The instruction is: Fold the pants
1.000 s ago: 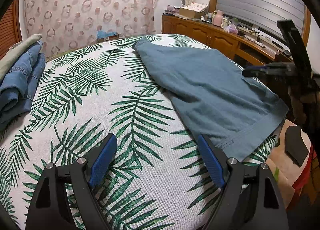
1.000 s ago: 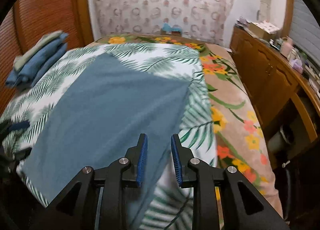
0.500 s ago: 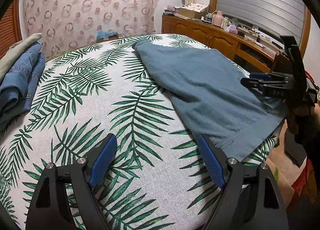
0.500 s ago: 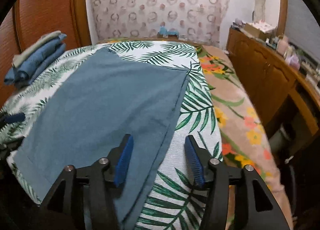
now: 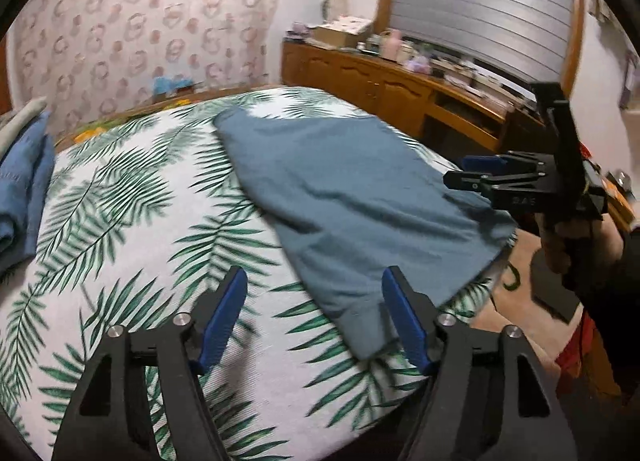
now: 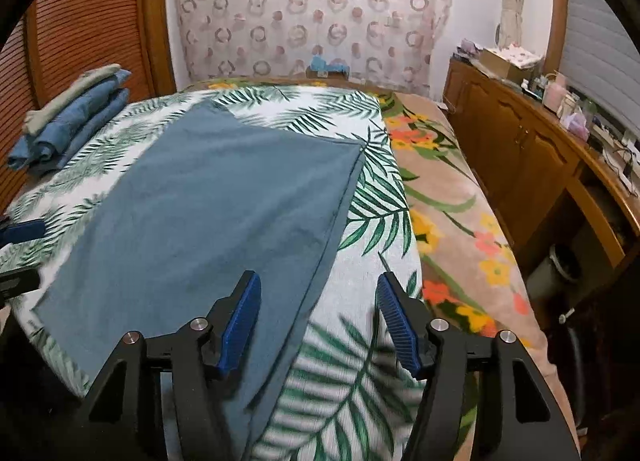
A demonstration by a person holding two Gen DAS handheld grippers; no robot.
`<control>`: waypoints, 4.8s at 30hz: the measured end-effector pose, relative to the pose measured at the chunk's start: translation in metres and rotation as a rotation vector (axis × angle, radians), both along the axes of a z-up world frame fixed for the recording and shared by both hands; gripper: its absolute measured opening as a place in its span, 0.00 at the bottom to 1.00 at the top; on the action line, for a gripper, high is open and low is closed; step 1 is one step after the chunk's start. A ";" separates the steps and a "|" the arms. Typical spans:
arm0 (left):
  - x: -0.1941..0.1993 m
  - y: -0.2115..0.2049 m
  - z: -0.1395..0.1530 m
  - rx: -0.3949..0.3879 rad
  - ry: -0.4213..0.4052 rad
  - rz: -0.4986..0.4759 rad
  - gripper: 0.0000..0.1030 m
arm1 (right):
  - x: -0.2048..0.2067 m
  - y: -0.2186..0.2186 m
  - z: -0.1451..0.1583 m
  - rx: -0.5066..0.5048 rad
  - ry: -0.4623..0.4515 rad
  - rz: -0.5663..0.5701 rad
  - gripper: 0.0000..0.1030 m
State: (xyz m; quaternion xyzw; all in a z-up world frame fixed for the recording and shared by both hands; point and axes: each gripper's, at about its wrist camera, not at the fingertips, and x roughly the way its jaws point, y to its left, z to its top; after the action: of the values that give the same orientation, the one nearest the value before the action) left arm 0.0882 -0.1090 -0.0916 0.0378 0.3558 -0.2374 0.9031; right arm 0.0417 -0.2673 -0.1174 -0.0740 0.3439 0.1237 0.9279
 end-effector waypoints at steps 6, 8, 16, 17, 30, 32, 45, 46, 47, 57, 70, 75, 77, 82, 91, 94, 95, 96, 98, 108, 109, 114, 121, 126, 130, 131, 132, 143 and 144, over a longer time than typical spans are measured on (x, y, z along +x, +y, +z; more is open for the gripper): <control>-0.003 -0.009 0.000 0.011 0.006 -0.036 0.66 | -0.041 -0.002 -0.001 0.007 0.012 0.037 0.54; -0.001 -0.007 -0.003 0.011 0.020 -0.029 0.66 | -0.049 -0.005 0.000 0.022 0.015 0.037 0.53; 0.002 -0.008 -0.016 0.024 0.072 -0.018 0.63 | -0.062 -0.002 -0.006 0.057 0.048 0.046 0.49; 0.002 -0.008 -0.017 0.024 0.074 -0.018 0.63 | -0.063 0.001 -0.006 0.052 0.044 0.048 0.48; -0.002 -0.012 -0.019 0.008 0.096 -0.044 0.56 | -0.068 -0.002 -0.012 0.100 0.068 0.049 0.43; -0.003 -0.013 -0.018 0.003 0.099 -0.050 0.52 | -0.068 0.000 -0.013 0.101 0.067 0.048 0.41; -0.008 -0.014 -0.016 -0.036 0.155 -0.070 0.34 | -0.067 0.006 -0.014 0.144 0.062 0.069 0.17; -0.009 -0.014 -0.016 -0.033 0.154 -0.070 0.33 | -0.067 0.007 -0.014 0.148 0.061 0.067 0.17; -0.009 -0.014 -0.016 -0.032 0.155 -0.069 0.32 | -0.067 0.007 -0.015 0.154 0.060 0.066 0.16; -0.015 -0.012 0.011 -0.053 0.072 -0.091 0.13 | -0.066 0.013 -0.005 0.194 0.005 0.089 0.15; -0.024 0.036 0.106 -0.149 -0.141 -0.022 0.12 | -0.070 0.040 0.079 0.191 -0.227 0.186 0.15; -0.045 0.055 0.147 -0.179 -0.253 0.005 0.12 | -0.086 0.052 0.120 0.210 -0.340 0.237 0.15; -0.051 0.060 0.161 -0.178 -0.292 0.012 0.12 | -0.090 0.059 0.133 0.211 -0.367 0.264 0.15; -0.052 0.073 0.180 -0.159 -0.341 0.050 0.12 | -0.088 0.076 0.152 0.190 -0.409 0.311 0.15; -0.028 0.099 0.196 -0.125 -0.396 0.122 0.12 | -0.054 0.090 0.159 0.153 -0.441 0.372 0.15; 0.005 0.109 0.185 -0.117 -0.364 0.165 0.12 | -0.030 0.095 0.154 0.125 -0.430 0.365 0.15; 0.016 0.111 0.180 -0.115 -0.354 0.173 0.12 | -0.019 0.098 0.153 0.116 -0.420 0.362 0.15; 0.027 0.112 0.177 -0.105 -0.354 0.187 0.12 | -0.008 0.102 0.153 0.109 -0.412 0.355 0.15; 0.042 0.113 0.175 -0.090 -0.355 0.201 0.12 | 0.016 0.114 0.156 0.088 -0.402 0.344 0.15; 0.099 0.118 0.201 -0.070 -0.435 0.256 0.12 | 0.090 0.144 0.206 0.062 -0.492 0.245 0.14; 0.097 0.116 0.198 -0.062 -0.429 0.251 0.12 | 0.091 0.145 0.205 0.064 -0.483 0.249 0.14; 0.086 0.118 0.159 -0.053 -0.341 0.225 0.12 | 0.093 0.150 0.167 0.055 -0.389 0.245 0.14; 0.055 0.120 0.134 -0.043 -0.275 0.202 0.12 | 0.081 0.158 0.156 0.032 -0.307 0.282 0.14; 0.033 0.123 0.128 -0.073 -0.247 0.203 0.12 | 0.069 0.149 0.172 0.044 -0.267 0.305 0.14; 0.017 0.122 0.123 -0.094 -0.233 0.197 0.12 | 0.069 0.138 0.173 0.044 -0.248 0.319 0.14; 0.018 0.123 0.124 -0.096 -0.231 0.194 0.12 | 0.067 0.137 0.174 0.050 -0.240 0.325 0.14; 0.015 0.123 0.123 -0.100 -0.227 0.190 0.12 | 0.066 0.136 0.173 0.051 -0.235 0.330 0.14; 0.000 0.122 0.106 -0.114 -0.205 0.179 0.12 | 0.059 0.128 0.151 0.084 -0.187 0.357 0.14; -0.001 0.121 0.105 -0.113 -0.202 0.179 0.12 | 0.059 0.127 0.150 0.087 -0.184 0.358 0.14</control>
State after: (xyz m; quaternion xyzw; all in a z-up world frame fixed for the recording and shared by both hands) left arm 0.0869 0.0121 0.0130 -0.0212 0.2509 -0.1707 0.9526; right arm 0.1005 -0.1403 0.0329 -0.1048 0.2334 0.2941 0.9209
